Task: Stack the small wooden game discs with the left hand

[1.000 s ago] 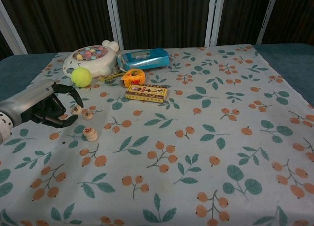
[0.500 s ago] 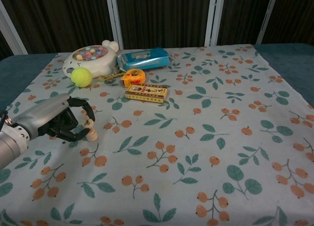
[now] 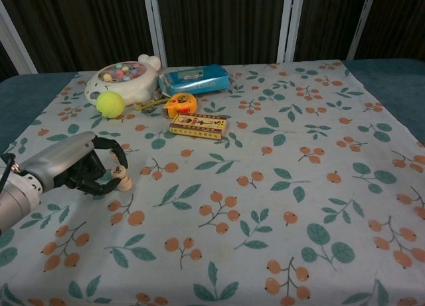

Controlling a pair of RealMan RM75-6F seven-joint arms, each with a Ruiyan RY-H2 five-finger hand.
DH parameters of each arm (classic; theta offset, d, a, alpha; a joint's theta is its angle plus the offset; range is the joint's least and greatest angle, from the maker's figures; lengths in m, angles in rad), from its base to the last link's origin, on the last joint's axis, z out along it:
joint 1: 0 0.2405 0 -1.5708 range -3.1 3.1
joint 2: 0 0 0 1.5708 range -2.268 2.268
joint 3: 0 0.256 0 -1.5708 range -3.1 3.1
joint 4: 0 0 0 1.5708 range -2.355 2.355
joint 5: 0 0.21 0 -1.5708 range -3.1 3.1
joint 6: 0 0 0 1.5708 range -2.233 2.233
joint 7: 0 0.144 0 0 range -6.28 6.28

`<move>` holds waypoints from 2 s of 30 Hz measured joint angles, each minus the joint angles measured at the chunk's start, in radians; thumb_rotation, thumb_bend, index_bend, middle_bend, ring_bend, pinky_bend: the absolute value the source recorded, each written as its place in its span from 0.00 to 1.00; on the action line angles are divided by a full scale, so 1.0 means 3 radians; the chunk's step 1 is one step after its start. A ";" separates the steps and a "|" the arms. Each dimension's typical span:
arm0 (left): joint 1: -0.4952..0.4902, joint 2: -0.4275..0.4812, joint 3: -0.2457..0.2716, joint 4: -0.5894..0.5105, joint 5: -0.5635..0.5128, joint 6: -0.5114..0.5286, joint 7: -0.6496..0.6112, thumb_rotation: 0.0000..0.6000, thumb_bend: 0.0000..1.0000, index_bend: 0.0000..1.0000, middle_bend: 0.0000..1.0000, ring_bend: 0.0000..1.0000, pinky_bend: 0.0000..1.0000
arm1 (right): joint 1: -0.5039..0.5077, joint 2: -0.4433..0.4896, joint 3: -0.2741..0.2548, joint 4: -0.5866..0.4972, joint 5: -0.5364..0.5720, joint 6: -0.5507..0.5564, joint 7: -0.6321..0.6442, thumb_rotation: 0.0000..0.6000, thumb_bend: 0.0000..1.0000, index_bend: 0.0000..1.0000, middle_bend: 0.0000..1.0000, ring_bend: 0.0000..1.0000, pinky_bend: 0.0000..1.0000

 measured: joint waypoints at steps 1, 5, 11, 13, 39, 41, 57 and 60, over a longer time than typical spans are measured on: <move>0.0001 0.0007 0.0005 -0.0006 0.0014 0.0000 -0.0009 1.00 0.41 0.44 1.00 1.00 1.00 | 0.0000 0.0000 0.0002 0.0000 0.0003 0.0001 -0.0003 1.00 0.20 0.00 0.00 0.00 0.00; 0.0001 0.0026 0.0015 -0.0021 0.0025 -0.0013 -0.0022 1.00 0.40 0.40 1.00 1.00 1.00 | -0.0002 -0.0003 0.0004 -0.0002 0.0009 0.0001 -0.0006 1.00 0.20 0.00 0.00 0.00 0.00; 0.0000 0.0034 0.0013 -0.0012 0.0013 -0.0031 -0.0027 1.00 0.41 0.38 1.00 1.00 1.00 | -0.0006 0.0000 0.0004 -0.0002 0.0007 0.0010 -0.0004 1.00 0.20 0.00 0.00 0.00 0.00; 0.0002 0.0050 0.0012 -0.0034 0.0030 -0.0023 -0.0050 1.00 0.41 0.38 1.00 1.00 1.00 | -0.0006 0.0000 0.0007 -0.0003 0.0013 0.0009 -0.0002 1.00 0.20 0.00 0.00 0.00 0.00; -0.0435 -0.0005 -0.0428 0.0912 -0.0533 -0.0744 -0.0547 1.00 0.39 0.36 1.00 1.00 1.00 | 0.0000 0.0005 0.0020 -0.0012 0.0062 -0.0030 0.0006 1.00 0.20 0.00 0.00 0.00 0.00; -0.0474 -0.0067 -0.0425 0.0984 -0.0542 -0.0796 -0.0583 1.00 0.39 0.36 1.00 1.00 1.00 | 0.0002 0.0006 0.0025 -0.0015 0.0071 -0.0033 0.0009 1.00 0.20 0.00 0.00 0.00 0.00; -0.0512 -0.0159 -0.0357 0.1030 -0.0493 -0.0796 -0.0555 1.00 0.39 0.38 1.00 1.00 1.00 | -0.0001 0.0019 0.0018 -0.0020 0.0062 -0.0031 0.0035 1.00 0.20 0.00 0.00 0.00 0.00; -0.0523 -0.0200 -0.0359 0.1102 -0.0510 -0.0814 -0.0552 1.00 0.39 0.39 1.00 1.00 1.00 | -0.0003 0.0023 0.0020 -0.0018 0.0065 -0.0024 0.0045 1.00 0.20 0.00 0.00 0.00 0.00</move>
